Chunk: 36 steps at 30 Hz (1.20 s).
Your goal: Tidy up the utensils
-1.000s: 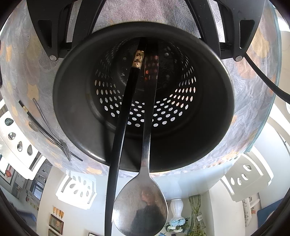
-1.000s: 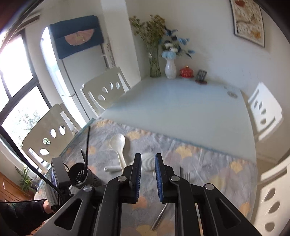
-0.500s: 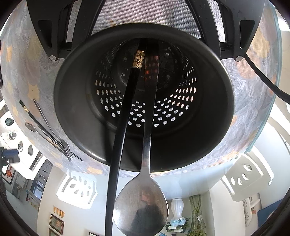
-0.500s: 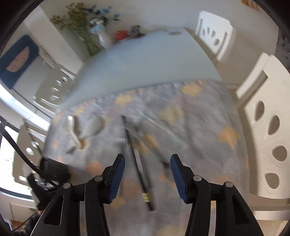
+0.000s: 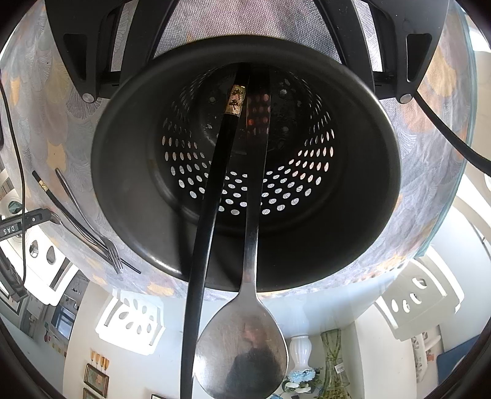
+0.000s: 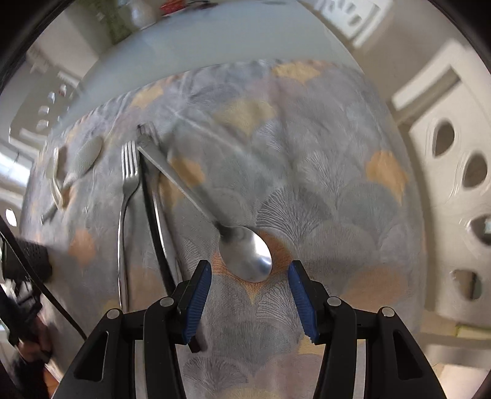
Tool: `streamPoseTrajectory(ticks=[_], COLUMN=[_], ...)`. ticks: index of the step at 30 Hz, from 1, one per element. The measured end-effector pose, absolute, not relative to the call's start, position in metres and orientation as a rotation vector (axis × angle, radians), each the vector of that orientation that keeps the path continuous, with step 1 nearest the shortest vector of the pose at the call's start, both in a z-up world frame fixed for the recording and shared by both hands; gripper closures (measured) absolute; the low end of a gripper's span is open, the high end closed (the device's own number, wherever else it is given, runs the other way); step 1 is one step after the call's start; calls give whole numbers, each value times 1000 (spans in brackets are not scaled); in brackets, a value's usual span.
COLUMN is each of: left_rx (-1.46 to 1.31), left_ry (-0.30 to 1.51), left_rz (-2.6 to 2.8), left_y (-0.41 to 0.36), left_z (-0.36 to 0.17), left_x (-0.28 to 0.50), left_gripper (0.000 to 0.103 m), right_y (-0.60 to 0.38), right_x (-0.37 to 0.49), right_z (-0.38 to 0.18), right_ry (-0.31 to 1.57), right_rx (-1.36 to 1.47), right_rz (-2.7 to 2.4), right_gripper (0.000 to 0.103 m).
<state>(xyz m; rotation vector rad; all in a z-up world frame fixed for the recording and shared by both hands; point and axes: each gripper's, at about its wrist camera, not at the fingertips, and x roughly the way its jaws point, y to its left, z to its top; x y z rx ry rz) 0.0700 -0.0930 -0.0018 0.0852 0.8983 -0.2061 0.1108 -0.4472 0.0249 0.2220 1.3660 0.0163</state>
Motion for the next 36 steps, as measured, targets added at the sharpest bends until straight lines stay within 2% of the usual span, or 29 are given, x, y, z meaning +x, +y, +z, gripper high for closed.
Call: streamPoseTrajectory(ticks=[4,5,6,12,16,21,27,30,36], left_rx=[85,86,86,90,92,92,90,91,99], left_ry=[898,898,898,899,900,900,900,903,907], left_rz=[-206,-206,-207,-205,-206,-206,-209,-213,-220], left_y=[-93,-93,-93,-92,-91,-92,-91,-92,-92], left_z=[-2,-2,-2,-2,-2,-2,-2,-2,-3], left_x=[70,70,70,71,71,71,70,71,72], left_gripper=[28,28,28,27,27,27,27,25,23], right_y=[-458,-458,-456,-445,-456,-483,-487,-474,-469], right_x=[101,98,97,121,161,169,110,104,163], right_z=[26,27,27,30,39,54,42,35,18], right_ry=[1338,1329,1329,1290,1174,1168,1300,1333,1269], right_rx=[333,341,335,216,140,451,785,790,712], right_rz=[35,39,38,-28,-135,-85,-50,-34,-136], right_gripper=[55,64,68,83,84,82,82,82,82])
